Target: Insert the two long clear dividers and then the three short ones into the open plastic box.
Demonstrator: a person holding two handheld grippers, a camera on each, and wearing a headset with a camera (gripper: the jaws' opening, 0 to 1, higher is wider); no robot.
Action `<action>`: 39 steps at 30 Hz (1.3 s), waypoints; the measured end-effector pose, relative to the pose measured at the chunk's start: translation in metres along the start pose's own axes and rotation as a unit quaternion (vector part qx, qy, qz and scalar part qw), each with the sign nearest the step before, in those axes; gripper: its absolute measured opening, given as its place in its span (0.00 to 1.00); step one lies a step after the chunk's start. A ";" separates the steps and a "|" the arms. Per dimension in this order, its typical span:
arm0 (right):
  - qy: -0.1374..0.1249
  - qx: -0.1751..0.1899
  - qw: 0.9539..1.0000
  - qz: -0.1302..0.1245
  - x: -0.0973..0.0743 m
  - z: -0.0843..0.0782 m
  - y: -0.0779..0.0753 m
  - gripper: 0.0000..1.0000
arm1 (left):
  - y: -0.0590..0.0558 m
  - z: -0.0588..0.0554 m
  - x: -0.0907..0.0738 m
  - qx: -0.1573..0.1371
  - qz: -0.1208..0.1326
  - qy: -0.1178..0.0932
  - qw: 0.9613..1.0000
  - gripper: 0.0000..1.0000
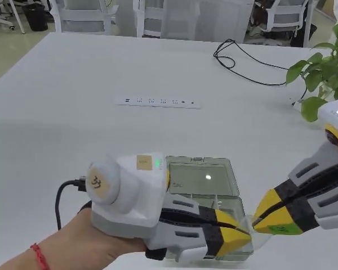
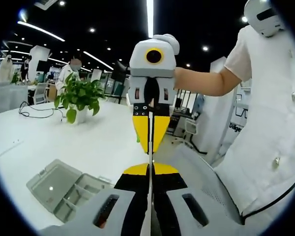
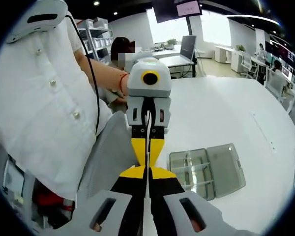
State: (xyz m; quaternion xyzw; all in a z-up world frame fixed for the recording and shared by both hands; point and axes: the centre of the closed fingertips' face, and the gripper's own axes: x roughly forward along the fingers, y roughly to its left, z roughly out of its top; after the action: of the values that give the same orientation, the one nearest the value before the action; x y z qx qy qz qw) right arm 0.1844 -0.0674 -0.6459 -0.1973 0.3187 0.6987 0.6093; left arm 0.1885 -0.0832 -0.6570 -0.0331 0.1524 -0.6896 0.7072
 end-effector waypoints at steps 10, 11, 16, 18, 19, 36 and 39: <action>-0.002 -0.008 1.000 -0.003 0.002 0.000 0.000 0.03 | 0.003 -0.002 0.000 0.001 0.003 0.004 1.000 0.00; -0.002 -0.009 1.000 -0.003 0.002 0.000 0.000 0.03 | 0.003 -0.002 0.000 0.001 0.003 0.004 1.000 0.00; -0.001 -0.011 1.000 -0.004 0.004 0.000 0.000 0.03 | 0.004 -0.003 0.000 0.001 0.004 0.005 1.000 0.00; -0.001 -0.011 1.000 -0.005 0.004 0.000 0.000 0.03 | 0.004 -0.003 0.000 -0.001 0.004 0.005 1.000 0.00; -0.001 -0.011 1.000 -0.005 0.005 0.000 0.000 0.03 | 0.004 -0.003 0.000 0.000 0.005 0.005 1.000 0.00; -0.003 -0.009 1.000 -0.018 0.001 -0.001 -0.006 0.03 | 0.013 -0.009 -0.010 -0.012 0.029 0.007 1.000 0.12; -0.004 -0.007 1.000 -0.025 -0.001 -0.002 -0.009 0.03 | 0.017 -0.010 -0.013 -0.013 0.038 0.006 0.999 0.17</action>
State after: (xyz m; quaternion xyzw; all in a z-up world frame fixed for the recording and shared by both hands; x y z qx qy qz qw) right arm 0.1936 -0.0690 -0.6479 -0.2063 0.3061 0.6865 0.6264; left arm 0.2024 -0.0679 -0.6683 -0.0324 0.1665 -0.6607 0.7312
